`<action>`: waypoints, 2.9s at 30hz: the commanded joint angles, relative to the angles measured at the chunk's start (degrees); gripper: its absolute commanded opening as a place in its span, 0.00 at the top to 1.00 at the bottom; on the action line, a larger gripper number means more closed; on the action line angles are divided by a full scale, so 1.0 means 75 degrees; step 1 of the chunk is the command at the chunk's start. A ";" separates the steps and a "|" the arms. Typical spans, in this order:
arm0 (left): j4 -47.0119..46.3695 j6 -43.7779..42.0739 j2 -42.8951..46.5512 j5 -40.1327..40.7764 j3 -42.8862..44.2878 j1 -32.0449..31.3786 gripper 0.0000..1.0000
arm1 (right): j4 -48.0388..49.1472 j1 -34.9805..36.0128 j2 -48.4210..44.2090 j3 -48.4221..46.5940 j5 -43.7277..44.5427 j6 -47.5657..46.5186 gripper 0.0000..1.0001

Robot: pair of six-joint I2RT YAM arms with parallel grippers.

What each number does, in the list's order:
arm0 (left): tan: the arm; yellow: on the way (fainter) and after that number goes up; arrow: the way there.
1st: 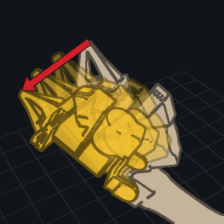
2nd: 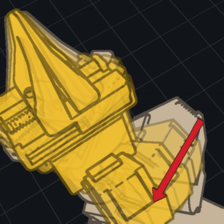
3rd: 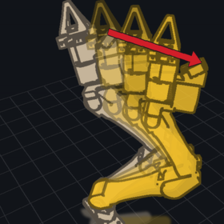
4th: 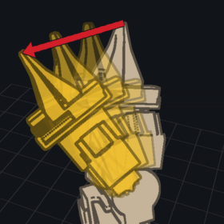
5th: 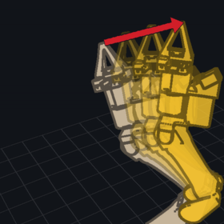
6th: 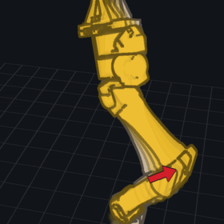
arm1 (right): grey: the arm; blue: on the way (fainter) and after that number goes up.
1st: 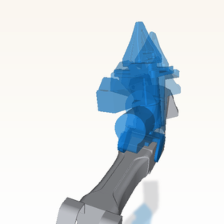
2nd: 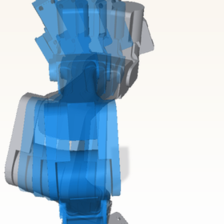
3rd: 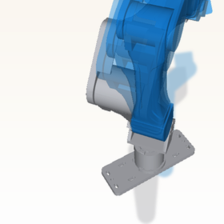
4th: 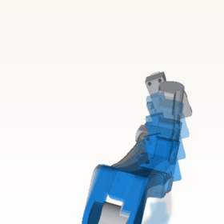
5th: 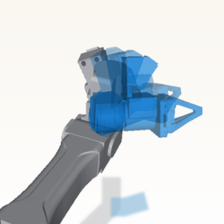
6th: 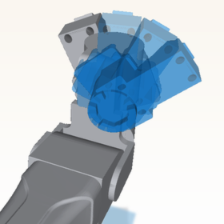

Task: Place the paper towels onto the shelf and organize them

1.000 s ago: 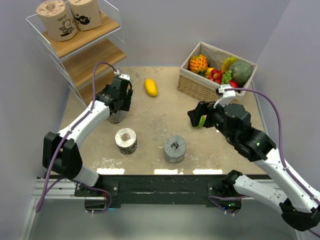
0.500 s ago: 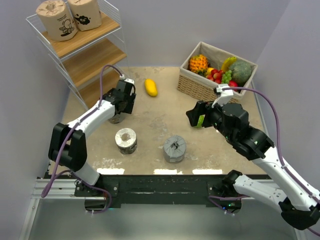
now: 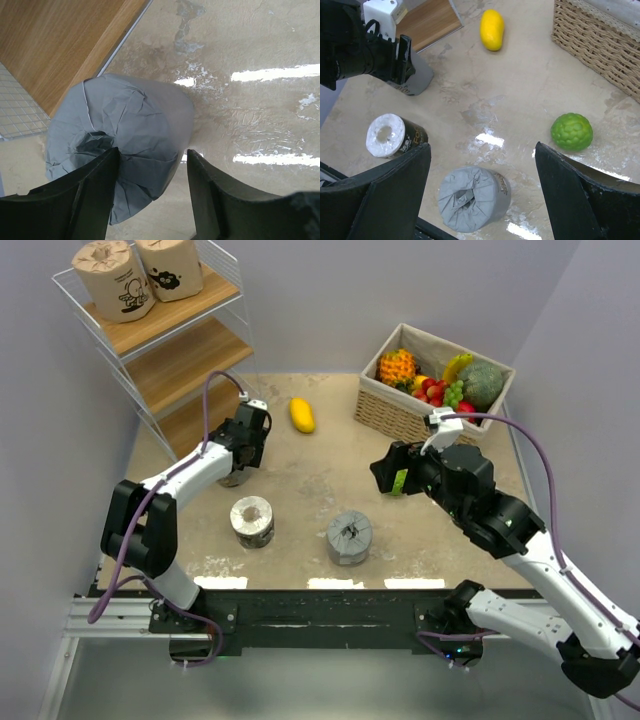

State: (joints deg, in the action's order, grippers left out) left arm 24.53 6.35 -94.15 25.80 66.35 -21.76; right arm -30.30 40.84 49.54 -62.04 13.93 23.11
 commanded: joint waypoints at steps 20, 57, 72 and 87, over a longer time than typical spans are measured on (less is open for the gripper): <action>0.0186 0.0032 0.0505 0.0216 -0.0081 0.0042 0.59 | 0.0139 0.0016 -0.0300 -0.0481 -0.0123 0.0106 0.12; -0.1079 -0.4783 0.0261 0.2384 0.4676 -0.1376 0.61 | 0.0044 0.0016 0.0145 -0.1349 0.0451 -0.0152 0.12; -0.0752 -0.5019 -0.0232 0.2782 0.5065 -0.0697 0.61 | 0.0080 0.0016 -0.0054 -0.1314 0.0556 -0.0316 0.12; -0.0915 -0.5241 0.0342 0.3134 0.4104 -0.0135 0.61 | 0.0080 0.0016 -0.0371 -0.1173 0.0603 -0.0316 0.12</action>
State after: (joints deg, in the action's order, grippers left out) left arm 21.85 -30.22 -95.61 46.44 98.43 -24.60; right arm -31.59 40.84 47.48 -69.76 17.12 21.58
